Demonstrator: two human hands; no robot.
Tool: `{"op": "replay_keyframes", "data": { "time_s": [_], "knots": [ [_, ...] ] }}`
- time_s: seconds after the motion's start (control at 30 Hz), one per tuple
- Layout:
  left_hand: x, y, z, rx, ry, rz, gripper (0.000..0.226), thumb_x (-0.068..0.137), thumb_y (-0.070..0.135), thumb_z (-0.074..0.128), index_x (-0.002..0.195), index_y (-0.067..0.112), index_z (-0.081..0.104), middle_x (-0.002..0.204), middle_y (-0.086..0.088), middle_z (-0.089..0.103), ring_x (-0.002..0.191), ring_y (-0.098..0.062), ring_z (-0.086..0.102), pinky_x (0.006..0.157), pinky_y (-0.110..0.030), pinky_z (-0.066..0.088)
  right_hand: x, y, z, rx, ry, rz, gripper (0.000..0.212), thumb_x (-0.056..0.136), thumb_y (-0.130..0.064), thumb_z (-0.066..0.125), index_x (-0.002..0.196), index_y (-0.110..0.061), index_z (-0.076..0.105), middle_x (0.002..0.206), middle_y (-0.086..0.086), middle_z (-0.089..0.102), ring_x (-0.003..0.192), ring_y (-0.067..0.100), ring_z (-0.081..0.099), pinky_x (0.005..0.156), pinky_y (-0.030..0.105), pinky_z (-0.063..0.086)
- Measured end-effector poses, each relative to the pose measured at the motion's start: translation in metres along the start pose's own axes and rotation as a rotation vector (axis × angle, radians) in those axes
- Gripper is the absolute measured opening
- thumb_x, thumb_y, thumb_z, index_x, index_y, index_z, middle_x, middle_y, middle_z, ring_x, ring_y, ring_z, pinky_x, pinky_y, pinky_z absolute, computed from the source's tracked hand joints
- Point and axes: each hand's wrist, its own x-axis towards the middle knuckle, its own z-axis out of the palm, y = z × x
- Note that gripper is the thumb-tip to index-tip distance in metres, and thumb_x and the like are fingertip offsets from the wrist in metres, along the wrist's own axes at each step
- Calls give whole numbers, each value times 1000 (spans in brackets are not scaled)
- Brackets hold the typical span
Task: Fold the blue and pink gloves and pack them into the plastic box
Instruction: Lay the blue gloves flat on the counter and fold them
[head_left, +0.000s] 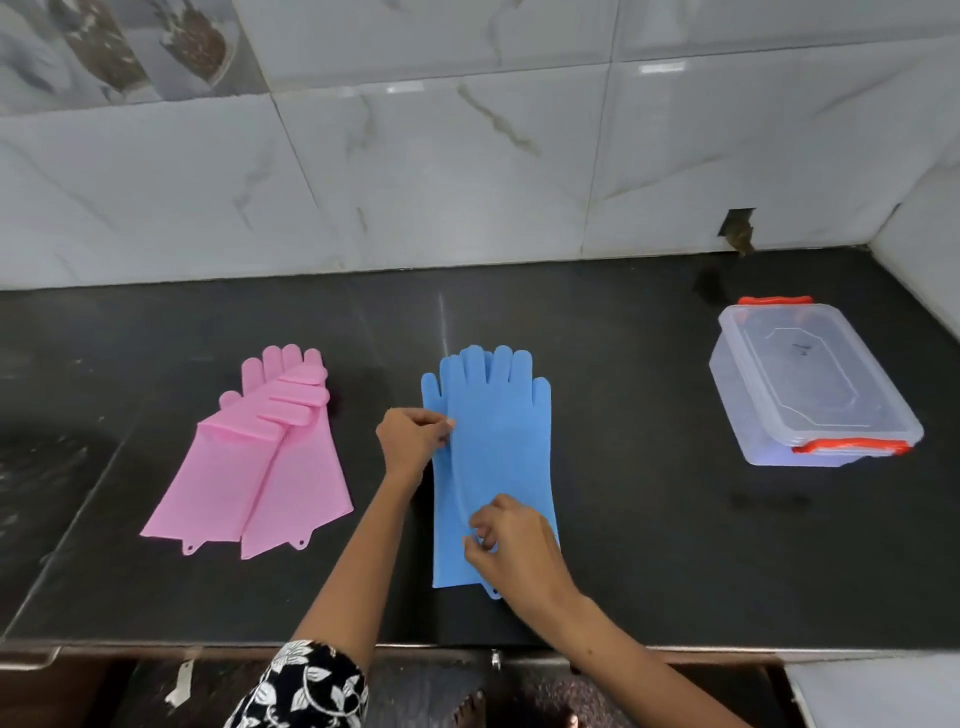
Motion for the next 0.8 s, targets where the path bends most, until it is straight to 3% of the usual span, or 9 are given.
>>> {"op": "replay_keyframes", "data": {
  "time_s": [0.07, 0.13, 0.27, 0.37, 0.43, 0.5, 0.63, 0.8],
  "knots": [
    [1, -8, -2, 2, -2, -13, 4, 72, 2, 77, 73, 2, 73, 76, -15, 72, 61, -20, 64, 74, -39, 59, 3, 7, 5, 57, -6, 45, 33, 86, -37, 63, 107, -12, 68, 103, 2, 63, 88, 16, 62, 80, 27, 51],
    [3, -11, 0, 4, -12, 1, 7, 71, 8, 79, 74, 4, 74, 72, -13, 72, 62, -22, 66, 74, -38, 59, 13, 20, -4, 67, 111, 103, 34, 85, -39, 66, 107, -13, 67, 104, 0, 63, 90, 15, 62, 82, 30, 51],
    [8, -6, 6, 36, -9, 43, 16, 71, 15, 81, 78, 2, 74, 75, -10, 72, 64, -23, 68, 71, -37, 59, 51, 49, -33, 82, 329, 273, 10, 87, -27, 63, 88, -17, 61, 92, -1, 55, 79, 15, 56, 70, 27, 45],
    [8, -7, 10, 66, 25, 84, 20, 72, 12, 80, 86, -1, 73, 83, -13, 73, 68, -20, 67, 73, -34, 58, 84, 58, -38, 126, 352, 400, 24, 87, -21, 63, 79, 1, 58, 78, 8, 62, 68, 27, 58, 62, 36, 48],
    [7, -9, 12, 87, 51, 134, 20, 73, 11, 78, 89, 0, 74, 85, -12, 73, 69, -16, 66, 72, -26, 55, 102, 58, -38, 216, 390, 446, 30, 86, -17, 62, 70, 7, 54, 66, 20, 61, 57, 35, 49, 57, 38, 46],
    [5, -10, 12, 86, 77, 181, 18, 74, 10, 77, 89, 1, 74, 84, -9, 73, 70, -14, 65, 73, -24, 53, 115, 58, -38, 308, 417, 502, 28, 84, -14, 65, 79, 12, 60, 74, 26, 66, 59, 37, 52, 61, 36, 51],
    [3, -8, 6, 27, 140, 261, 16, 75, 9, 77, 88, 2, 74, 81, -7, 71, 68, -11, 63, 71, -16, 51, 123, 52, -41, 394, 479, 430, 9, 80, -8, 70, 87, -2, 72, 73, 4, 69, 66, 14, 62, 59, 21, 50],
    [7, -16, -10, -42, 218, 291, 17, 74, 11, 78, 91, 6, 74, 80, 0, 69, 70, -7, 64, 67, -12, 50, 132, 41, -36, 459, 469, 331, 13, 80, -13, 72, 92, -6, 72, 81, 4, 72, 77, 17, 68, 73, 36, 59]
  ]
}}
